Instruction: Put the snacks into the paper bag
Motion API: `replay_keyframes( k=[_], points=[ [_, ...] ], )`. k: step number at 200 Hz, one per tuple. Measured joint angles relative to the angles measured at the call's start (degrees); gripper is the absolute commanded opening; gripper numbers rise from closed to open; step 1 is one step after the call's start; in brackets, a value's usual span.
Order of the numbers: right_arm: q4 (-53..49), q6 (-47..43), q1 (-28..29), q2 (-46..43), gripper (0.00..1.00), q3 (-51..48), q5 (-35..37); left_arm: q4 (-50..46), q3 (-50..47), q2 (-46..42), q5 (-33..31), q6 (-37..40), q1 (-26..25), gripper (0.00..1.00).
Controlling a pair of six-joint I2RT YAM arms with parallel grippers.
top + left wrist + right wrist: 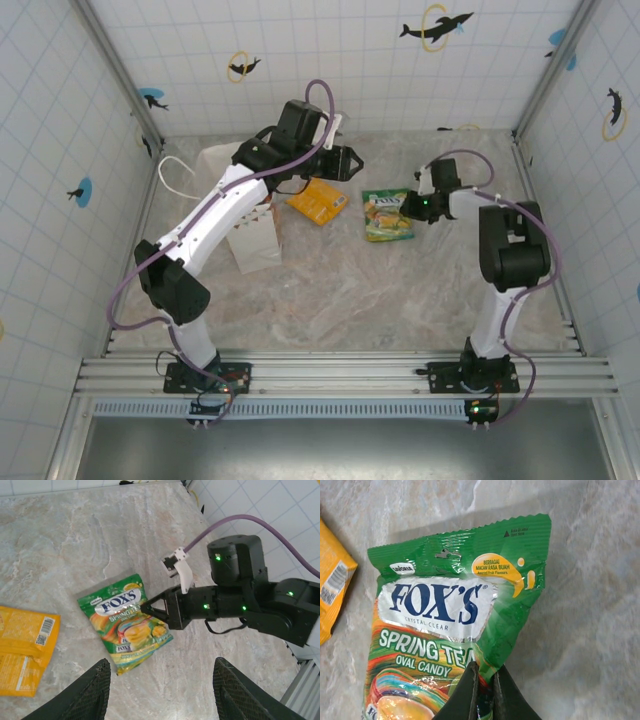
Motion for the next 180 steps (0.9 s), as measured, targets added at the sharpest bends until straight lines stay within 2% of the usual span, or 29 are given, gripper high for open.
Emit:
replay_keyframes(
  k=[80,135,180],
  points=[
    [5.95,2.47,0.0,-17.94,0.0,-16.41,-3.04,2.1,-4.04,-1.38,-0.09,-0.33,0.0,0.58],
    [15.52,6.71,0.0,-34.23,0.0,-33.38,-6.08,10.64,-15.91,-5.77,4.59,-3.41,0.07,0.58],
    [21.07,10.1,0.0,-47.01,0.0,-41.66,-7.58,17.86,-24.46,-10.25,6.75,-5.46,0.07,0.58]
  ],
)
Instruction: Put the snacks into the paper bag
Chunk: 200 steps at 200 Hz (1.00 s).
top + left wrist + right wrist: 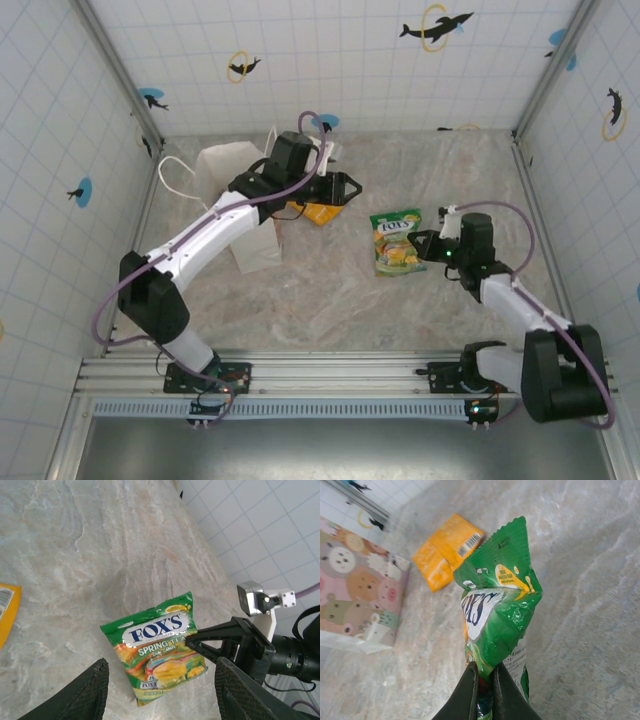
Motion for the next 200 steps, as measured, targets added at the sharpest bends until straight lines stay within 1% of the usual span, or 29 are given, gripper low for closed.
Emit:
replay_keyframes(
  k=[34,74,138,171,200],
  points=[
    [5.33,3.1,-0.09,-7.93,0.0,-4.24,-0.39,5.18,-3.63,-2.84,1.18,-0.7,0.0,0.58],
    [12.15,6.73,-0.22,-12.98,0.0,-6.27,-1.16,9.79,-6.8,-4.81,3.04,-0.9,0.66,0.58],
    [24.83,14.27,-0.22,-13.9,0.0,-6.34,-3.43,18.23,-13.9,-8.61,7.8,-1.09,1.95,0.58],
    [32.35,18.67,-0.22,-13.11,0.0,-6.34,-4.72,21.66,-14.99,-9.29,10.91,-1.11,1.92,0.58],
    [37.03,21.51,-0.22,-12.07,0.0,-6.34,-5.51,23.65,-15.65,-9.29,13.09,-1.25,1.92,0.58]
  ],
)
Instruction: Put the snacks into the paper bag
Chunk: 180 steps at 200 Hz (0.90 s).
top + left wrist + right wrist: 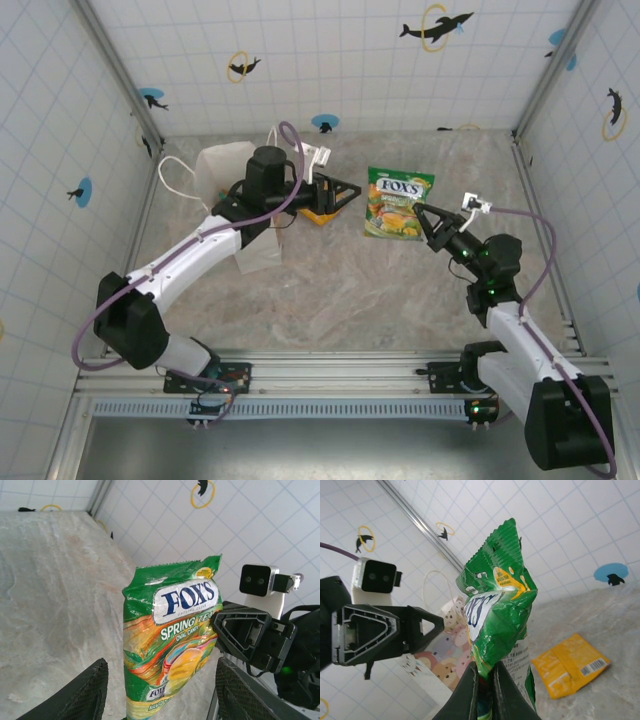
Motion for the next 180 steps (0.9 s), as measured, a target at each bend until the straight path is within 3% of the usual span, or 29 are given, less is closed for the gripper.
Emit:
replay_keyframes(
  k=[114,180],
  points=[
    [15.04,9.81,1.51,4.02,0.0,0.0,-1.09,5.77,-0.81,1.6,6.12,-2.56,0.0,0.58],
    [20.44,12.83,3.78,6.71,0.0,0.0,-1.53,10.64,-0.85,5.2,10.95,-5.64,-0.61,0.46]
  ],
)
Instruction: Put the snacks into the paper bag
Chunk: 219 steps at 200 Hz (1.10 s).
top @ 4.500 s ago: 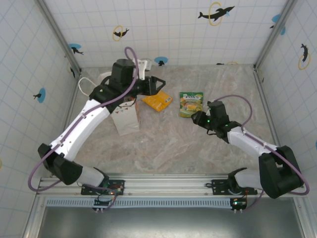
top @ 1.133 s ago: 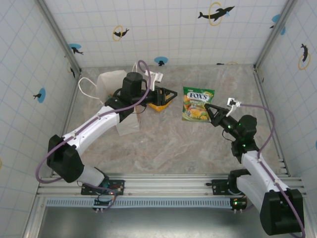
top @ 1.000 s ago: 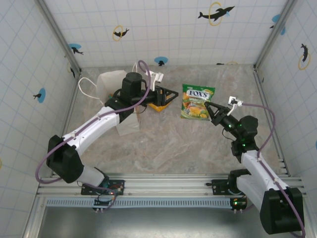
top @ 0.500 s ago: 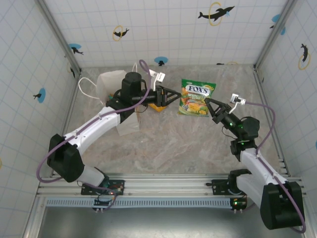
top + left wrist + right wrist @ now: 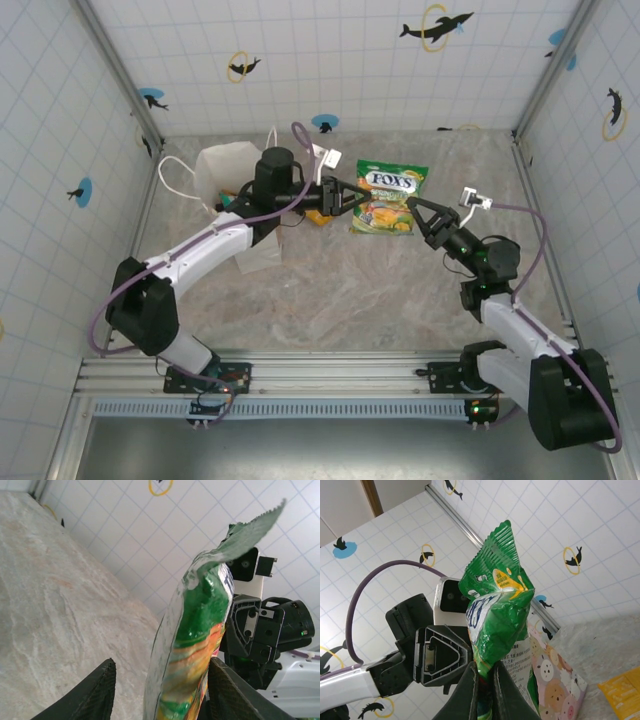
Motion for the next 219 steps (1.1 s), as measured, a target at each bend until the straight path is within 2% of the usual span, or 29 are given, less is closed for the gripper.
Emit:
replay_keyframes(
  k=[73,107,133,146,180,219],
  points=[
    [3.56,0.85,1.46,2.54,0.0,0.0,1.31,2.6,0.0,0.13,3.28,-1.51,-0.96,0.16],
    [3.72,0.79,1.9,2.97,0.0,0.0,1.88,1.81,0.0,-0.07,2.56,-1.14,-1.05,0.08],
    [1.53,-0.2,2.27,2.51,0.29,0.0,3.04,-3.67,1.64,-0.61,-0.48,0.55,-1.33,0.04],
    [-1.7,-2.1,2.4,1.05,0.38,0.0,4.22,-8.24,3.78,-0.76,-3.1,1.86,-1.49,0.02],
    [-14.29,-8.76,3.85,-3.52,0.48,0.98,7.1,-19.1,9.49,-1.75,-10.86,3.28,-0.7,0.01],
    [-27.69,-15.19,5.77,-4.68,0.5,3.02,9.9,-32.7,20.02,-1.86,-18.29,5.64,1.68,0.0]
  ],
)
